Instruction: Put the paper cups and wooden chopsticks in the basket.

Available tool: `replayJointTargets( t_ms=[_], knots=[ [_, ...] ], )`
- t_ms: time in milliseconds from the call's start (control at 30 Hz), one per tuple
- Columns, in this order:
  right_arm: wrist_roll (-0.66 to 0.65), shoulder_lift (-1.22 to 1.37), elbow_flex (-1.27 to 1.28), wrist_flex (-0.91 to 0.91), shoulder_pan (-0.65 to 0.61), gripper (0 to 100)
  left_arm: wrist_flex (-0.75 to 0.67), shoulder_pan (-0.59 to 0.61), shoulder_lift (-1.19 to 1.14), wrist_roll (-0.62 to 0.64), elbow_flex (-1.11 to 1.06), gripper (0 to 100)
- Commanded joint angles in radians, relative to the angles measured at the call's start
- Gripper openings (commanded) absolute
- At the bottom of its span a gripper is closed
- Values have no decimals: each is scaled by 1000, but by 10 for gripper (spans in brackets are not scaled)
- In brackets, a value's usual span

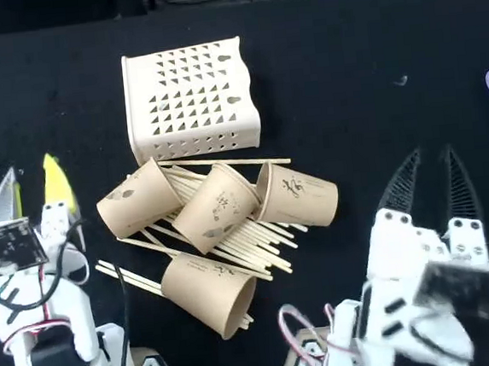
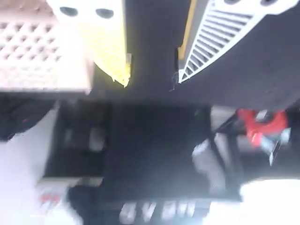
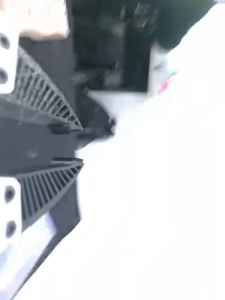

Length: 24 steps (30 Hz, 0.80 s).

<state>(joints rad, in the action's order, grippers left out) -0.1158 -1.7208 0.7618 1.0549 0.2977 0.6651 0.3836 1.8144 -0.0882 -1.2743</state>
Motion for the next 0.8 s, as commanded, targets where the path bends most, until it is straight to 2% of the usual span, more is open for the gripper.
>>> replayJointTargets(
  t_ms=[0,133,267,533,767],
  knots=[
    [17,254,-292,51,-124,100,-189,-84,-157,-5,16,163],
    [81,607,-447,87,-270,100,-305,-134,-496,-5,107,163],
    [91,917,-453,37,-364,100,-299,-182,-924,3,349,163],
    [91,1294,-351,-152,-377,100,20,-196,-1616,5,1003,163],
    [91,1377,-260,-344,-379,100,288,-219,-1939,5,1432,163]
  ],
)
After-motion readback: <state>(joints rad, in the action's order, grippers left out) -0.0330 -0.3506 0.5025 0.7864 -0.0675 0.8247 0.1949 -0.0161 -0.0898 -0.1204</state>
